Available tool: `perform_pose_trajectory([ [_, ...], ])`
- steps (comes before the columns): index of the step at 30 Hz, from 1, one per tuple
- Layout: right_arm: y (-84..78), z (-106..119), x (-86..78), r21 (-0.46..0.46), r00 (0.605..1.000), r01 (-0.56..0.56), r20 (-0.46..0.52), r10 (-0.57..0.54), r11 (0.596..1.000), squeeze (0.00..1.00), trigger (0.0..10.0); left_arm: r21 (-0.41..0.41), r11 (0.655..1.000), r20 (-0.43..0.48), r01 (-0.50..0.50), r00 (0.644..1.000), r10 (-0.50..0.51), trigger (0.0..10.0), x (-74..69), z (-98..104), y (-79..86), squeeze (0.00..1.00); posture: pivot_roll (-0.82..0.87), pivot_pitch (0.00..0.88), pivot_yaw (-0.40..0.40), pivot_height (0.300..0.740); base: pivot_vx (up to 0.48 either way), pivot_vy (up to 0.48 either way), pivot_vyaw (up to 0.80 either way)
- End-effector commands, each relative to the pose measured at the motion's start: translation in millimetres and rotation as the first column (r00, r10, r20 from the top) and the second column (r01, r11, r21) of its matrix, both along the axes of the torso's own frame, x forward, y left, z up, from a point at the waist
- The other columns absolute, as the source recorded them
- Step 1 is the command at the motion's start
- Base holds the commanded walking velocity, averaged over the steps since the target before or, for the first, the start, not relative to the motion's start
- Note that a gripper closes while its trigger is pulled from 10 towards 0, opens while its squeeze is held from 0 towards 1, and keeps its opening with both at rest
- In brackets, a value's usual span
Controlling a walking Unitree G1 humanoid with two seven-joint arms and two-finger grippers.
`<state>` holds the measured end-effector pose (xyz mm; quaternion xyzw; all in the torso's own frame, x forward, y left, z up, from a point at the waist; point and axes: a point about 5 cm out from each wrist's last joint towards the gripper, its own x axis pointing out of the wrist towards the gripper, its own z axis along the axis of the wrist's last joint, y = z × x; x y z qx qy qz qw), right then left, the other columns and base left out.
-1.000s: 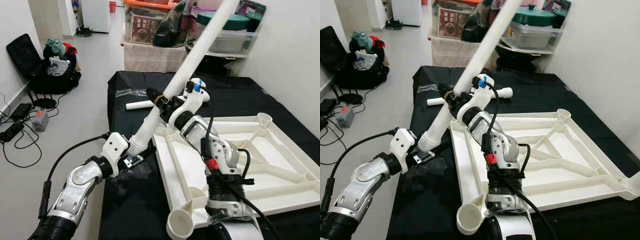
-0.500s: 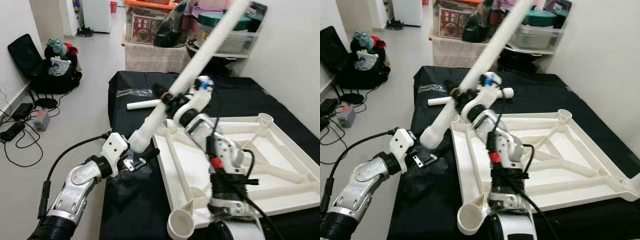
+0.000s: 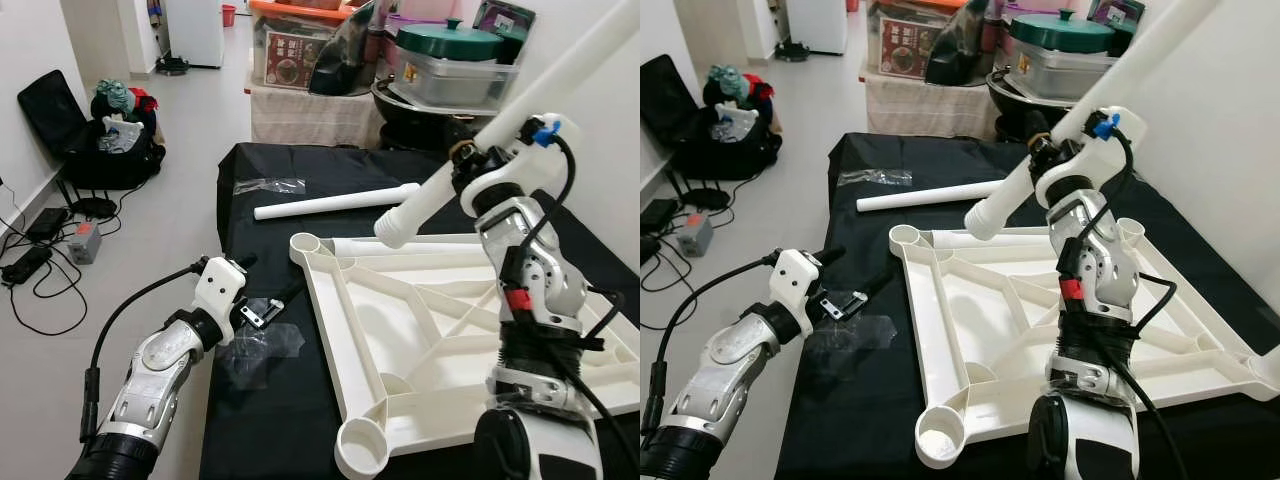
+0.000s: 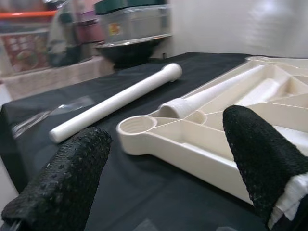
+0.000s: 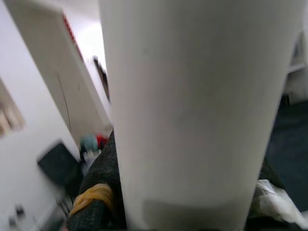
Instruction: Building children table
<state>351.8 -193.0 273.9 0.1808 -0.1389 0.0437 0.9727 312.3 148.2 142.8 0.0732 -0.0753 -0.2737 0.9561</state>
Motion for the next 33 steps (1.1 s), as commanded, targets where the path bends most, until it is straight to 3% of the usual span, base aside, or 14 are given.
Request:
perform_pose_trajectory([
  [1, 3.6, 5, -3.0, -0.035, 1.0, -0.016, 0.021, 0.016, 0.999, 0.0, 0.0, -0.024, 1.0, -0.019, -0.015, 1.0, 0.014, 10.0, -1.2, -3, 0.3, 0.0, 0.08, 0.0, -0.092, 0.74, 0.0, 0.0, 0.0],
  [4, 4.6, 5, -3.6, -0.04, 1.0, -0.022, 0.021, 0.023, 0.999, 0.0, 0.0, -0.026, 1.0, -0.02, -0.017, 1.0, 0.016, 10.0, -1.2, -3, 0.4, 0.0, 0.08, 0.0, -0.092, 0.74, 0.0, 0.0, 0.0],
  [5, 6.7, 5, -16.6, -0.081, 0.989, -0.135, 0.045, 0.139, 0.988, 0.0, 0.0, -0.032, 0.999, -0.026, -0.025, 0.999, 0.024, 10.0, -1.4, -4, -0.5, 0.0, 0.06, 0.0, -0.091, 0.74, 0.0, 0.0, 0.0],
  [7, 6.7, 5, -16.6, -0.081, 0.989, -0.135, 0.045, 0.139, 0.988, 0.0, 0.0, -0.032, 0.999, -0.026, -0.025, 0.999, 0.024, 10.0, -1.4, -4, -0.5, 0.0, 0.06, 0.0, -0.091, 0.74, 0.0, 0.0, 0.0],
  [8, 7.2, 4, -30.8, -0.142, 0.965, -0.247, 0.052, 0.256, 0.959, 0.0, 0.0, -0.041, 0.999, -0.031, -0.033, 0.999, 0.032, 10.0, -2.4, -5, -0.3, 0.0, 0.06, 0.0, -0.094, 0.74, 0.0, 0.0, 0.0],
  [9, 7.2, 4, -30.8, -0.142, 0.965, -0.247, 0.052, 0.256, 0.959, 0.0, 0.0, -0.041, 0.999, -0.031, -0.033, 0.999, 0.032, 10.0, -2.4, -5, -0.3, 0.0, 0.06, 0.0, -0.094, 0.74, 0.0, 0.0, 0.0],
  [11, 8.4, 1, -47.4, -0.231, 0.919, -0.379, 0.024, 0.394, 0.896, 0.0, 0.0, -0.048, 0.998, -0.046, -0.04, 0.998, 0.038, 10.0, -4.4, -7, 0.9, 0.0, 0.06, 0.0, -0.097, 0.74, 0.0, 0.0, 0.0],
  [16, 13.4, -2, -51.0, -0.258, 0.9, -0.421, 0.005, 0.437, 0.87, 0.0, 0.0, -0.052, 0.998, -0.05, -0.027, 0.998, 0.025, 10.0, -5.9, -8, -1.3, 0.0, 0.05, 0.0, -0.099, 0.74, 0.0, 0.0, 0.0],
  [21, 30.6, -12, -52.8, -0.244, 0.883, -0.457, -0.012, 0.469, 0.855, 0.0, 0.0, -0.083, 0.996, -0.045, -0.009, 0.999, 0.005, 10.0, -7.6, -6, -8.3, 0.0, 0.06, 0.0, -0.098, 0.74, 0.0, -0.475, 0.0],
  [23, 46.2, -22, -56.5, -0.211, 0.868, -0.489, -0.024, 0.495, 0.847, 0.0, 0.0, -0.092, 0.996, -0.043, -0.019, 0.999, 0.015, 10.0, -8.7, -5, -5.8, 0.0, 0.07, 0.0, -0.097, 0.74, 0.0, -0.24, 0.0],
  [33, 53.1, -27, -62.4, -0.203, 0.849, -0.523, -0.041, 0.526, 0.828, 0.0, 0.0, -0.094, 0.995, -0.062, -0.024, 0.998, 0.018, 10.0, -7.7, -7, -4.7, 0.0, 0.06, 0.0, -0.083, 0.74, 0.0, 0.0, 0.0],
])
